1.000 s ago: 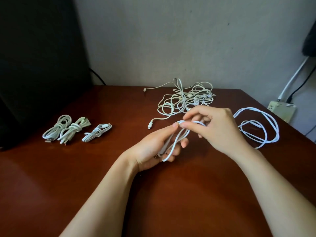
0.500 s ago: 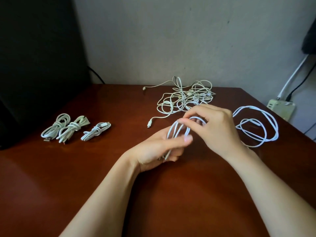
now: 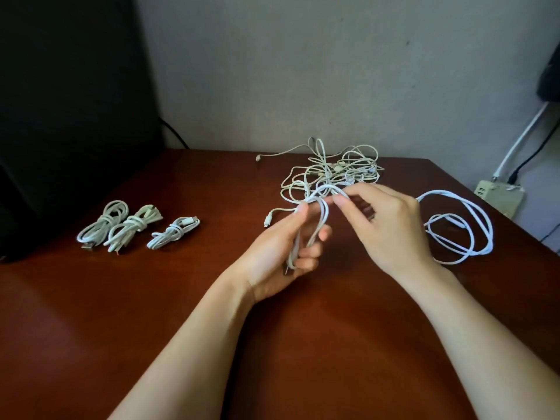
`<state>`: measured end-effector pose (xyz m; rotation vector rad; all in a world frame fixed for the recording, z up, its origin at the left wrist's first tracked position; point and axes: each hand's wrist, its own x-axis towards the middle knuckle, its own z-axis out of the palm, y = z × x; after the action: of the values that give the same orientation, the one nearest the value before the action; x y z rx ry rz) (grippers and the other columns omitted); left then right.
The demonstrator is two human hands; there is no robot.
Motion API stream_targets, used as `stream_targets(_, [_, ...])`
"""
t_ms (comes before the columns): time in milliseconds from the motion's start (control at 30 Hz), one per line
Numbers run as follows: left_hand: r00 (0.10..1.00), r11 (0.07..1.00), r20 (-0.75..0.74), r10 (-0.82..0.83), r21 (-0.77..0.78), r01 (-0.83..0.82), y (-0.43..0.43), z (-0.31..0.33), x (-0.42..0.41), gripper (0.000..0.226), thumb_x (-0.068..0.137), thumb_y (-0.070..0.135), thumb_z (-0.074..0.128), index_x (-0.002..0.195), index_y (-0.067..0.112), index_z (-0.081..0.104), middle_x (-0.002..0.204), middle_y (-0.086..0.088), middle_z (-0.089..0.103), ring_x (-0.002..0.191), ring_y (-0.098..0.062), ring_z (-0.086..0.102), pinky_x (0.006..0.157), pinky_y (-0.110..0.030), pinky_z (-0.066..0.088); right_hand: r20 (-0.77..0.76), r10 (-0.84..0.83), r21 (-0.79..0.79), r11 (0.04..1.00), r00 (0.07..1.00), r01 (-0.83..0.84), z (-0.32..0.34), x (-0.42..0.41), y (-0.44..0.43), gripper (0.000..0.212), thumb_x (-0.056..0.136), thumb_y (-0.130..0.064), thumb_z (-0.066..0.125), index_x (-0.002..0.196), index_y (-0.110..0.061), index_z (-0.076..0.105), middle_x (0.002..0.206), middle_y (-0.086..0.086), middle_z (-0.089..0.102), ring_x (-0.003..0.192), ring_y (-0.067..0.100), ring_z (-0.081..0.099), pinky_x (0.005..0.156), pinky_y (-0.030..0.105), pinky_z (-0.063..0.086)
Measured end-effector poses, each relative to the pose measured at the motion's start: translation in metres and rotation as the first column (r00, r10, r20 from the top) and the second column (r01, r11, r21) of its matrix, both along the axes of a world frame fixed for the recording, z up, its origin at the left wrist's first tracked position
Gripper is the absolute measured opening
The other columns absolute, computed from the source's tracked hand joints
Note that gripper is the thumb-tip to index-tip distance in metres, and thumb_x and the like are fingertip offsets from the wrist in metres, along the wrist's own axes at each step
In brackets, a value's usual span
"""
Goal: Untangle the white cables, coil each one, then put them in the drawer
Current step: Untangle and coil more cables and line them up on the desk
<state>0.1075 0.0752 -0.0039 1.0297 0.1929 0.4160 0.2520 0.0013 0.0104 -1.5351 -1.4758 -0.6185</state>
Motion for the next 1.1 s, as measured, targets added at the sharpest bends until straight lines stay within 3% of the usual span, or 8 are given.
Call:
stream_targets(167, [0.989, 0.986, 0.035, 0.144, -0.090, -0.140, 0.003, 0.003, 0.000, 0.042, 0.100, 0.041, 0.027, 0.119, 0.022, 0.059, 0.066, 0.002, 0.046, 0.048, -0.004, 0.023, 0.040, -0.013, 0.020, -0.099, 0.061, -0.149, 0.986, 0.993, -0.075, -0.003, -0.001, 0.001, 0.040, 0.091, -0.043, 0.046, 0.073, -0.015, 0.067, 0.061, 0.002, 0.065, 0.058, 0.026, 0.063, 0.058, 0.041, 0.052])
stream_targets(367, [0.965, 0.959, 0.023, 0.261, -0.122, -0.257, 0.004, 0.002, 0.002, 0.048, 0.103, 0.040, 0.023, 0.116, 0.011, 0.059, 0.067, 0.001, 0.047, 0.049, -0.005, 0.023, 0.041, -0.015, 0.018, -0.277, 0.048, -0.321, 0.937, 0.960, -0.139, -0.002, -0.012, 0.000, 0.041, 0.093, -0.030, 0.056, 0.052, -0.021, 0.060, 0.045, -0.009, 0.057, 0.047, 0.009, 0.057, 0.064, 0.039, 0.052])
stream_targets(533, [0.952, 0.950, -0.059, 0.299, -0.072, -0.303, 0.006, -0.001, 0.003, 0.053, 0.104, 0.036, 0.024, 0.123, -0.003, 0.056, 0.066, 0.000, 0.046, 0.048, -0.005, 0.024, 0.041, -0.015, 0.018, -0.205, -0.026, -0.547, 0.832, 0.978, -0.093, 0.002, -0.016, -0.002, 0.045, 0.090, -0.033, 0.052, 0.046, -0.020, 0.054, 0.040, -0.013, 0.053, 0.047, 0.008, 0.053, 0.064, 0.033, 0.050])
stream_targets(800, [0.944, 0.946, -0.093, 0.318, 0.096, -0.309, 0.005, -0.003, 0.004, 0.045, 0.104, 0.036, 0.027, 0.112, 0.013, 0.064, 0.069, 0.002, 0.041, 0.051, -0.004, 0.026, 0.043, -0.015, 0.020, 0.030, 0.011, -0.579, 0.816, 0.999, 0.009, 0.004, -0.022, -0.006, 0.042, 0.096, -0.041, 0.042, 0.065, -0.018, 0.058, 0.063, 0.001, 0.063, 0.071, 0.027, 0.059, 0.073, 0.039, 0.047])
stream_targets(967, [0.960, 0.959, -0.083, 0.267, 0.121, -0.256, 0.001, -0.001, 0.002, 0.044, 0.103, 0.034, 0.027, 0.111, 0.012, 0.064, 0.083, -0.002, 0.049, 0.052, -0.005, 0.032, 0.043, -0.016, 0.019, -0.007, 0.074, -0.596, 0.801, 0.997, -0.063, 0.009, -0.025, -0.008, 0.042, 0.097, -0.038, 0.042, 0.057, -0.026, 0.045, 0.054, -0.008, 0.051, 0.067, 0.021, 0.057, 0.069, 0.035, 0.044])
stream_targets(1100, [0.973, 0.974, -0.055, 0.225, 0.054, -0.222, 0.000, 0.000, 0.000, 0.044, 0.101, 0.036, 0.030, 0.101, 0.011, 0.066, 0.089, -0.002, 0.056, 0.055, -0.004, 0.037, 0.044, -0.015, 0.022, -0.163, 0.044, -0.607, 0.783, 0.986, -0.135, 0.007, -0.021, -0.006, 0.044, 0.095, -0.038, 0.048, 0.054, -0.021, 0.054, 0.043, -0.010, 0.052, 0.051, 0.008, 0.048, 0.063, 0.031, 0.042])
